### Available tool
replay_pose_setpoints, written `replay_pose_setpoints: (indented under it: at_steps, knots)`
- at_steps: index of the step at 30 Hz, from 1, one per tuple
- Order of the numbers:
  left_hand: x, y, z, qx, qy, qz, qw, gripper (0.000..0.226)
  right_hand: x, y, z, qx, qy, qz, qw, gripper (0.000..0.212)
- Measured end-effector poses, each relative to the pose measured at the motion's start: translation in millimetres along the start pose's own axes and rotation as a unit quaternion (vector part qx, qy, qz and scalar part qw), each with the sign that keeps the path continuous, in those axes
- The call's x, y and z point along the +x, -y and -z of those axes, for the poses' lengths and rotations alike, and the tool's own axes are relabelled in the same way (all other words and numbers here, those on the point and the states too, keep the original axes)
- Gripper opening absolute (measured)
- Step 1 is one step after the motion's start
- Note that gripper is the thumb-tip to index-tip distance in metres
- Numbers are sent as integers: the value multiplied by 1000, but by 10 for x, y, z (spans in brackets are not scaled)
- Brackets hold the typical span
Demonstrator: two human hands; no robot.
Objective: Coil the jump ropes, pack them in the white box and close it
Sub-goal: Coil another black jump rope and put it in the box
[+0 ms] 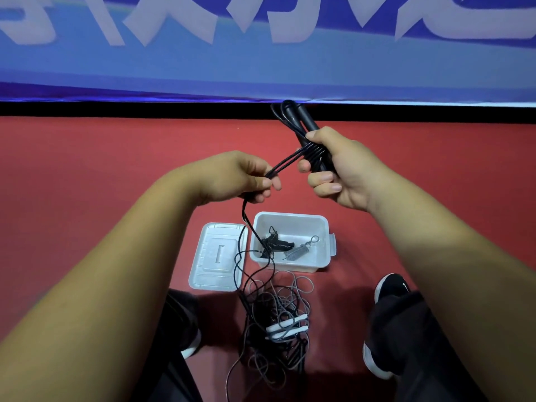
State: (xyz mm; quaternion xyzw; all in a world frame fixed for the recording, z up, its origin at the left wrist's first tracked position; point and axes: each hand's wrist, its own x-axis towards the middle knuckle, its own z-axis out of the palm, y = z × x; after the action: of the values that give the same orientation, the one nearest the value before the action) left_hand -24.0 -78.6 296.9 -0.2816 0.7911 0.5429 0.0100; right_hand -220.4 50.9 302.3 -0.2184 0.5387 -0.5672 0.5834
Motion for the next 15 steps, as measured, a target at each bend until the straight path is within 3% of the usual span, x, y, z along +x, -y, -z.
replay_pose_setpoints:
  at_steps: [7, 15]
  knots:
    - [98, 70, 7, 26, -73, -22, 997, 18, -94, -2, 24, -4, 146, -70, 987, 30]
    - [59, -48, -11, -8, -98, -89, 991, 12, -200, -94, 58, -57, 292, -179, 938, 51]
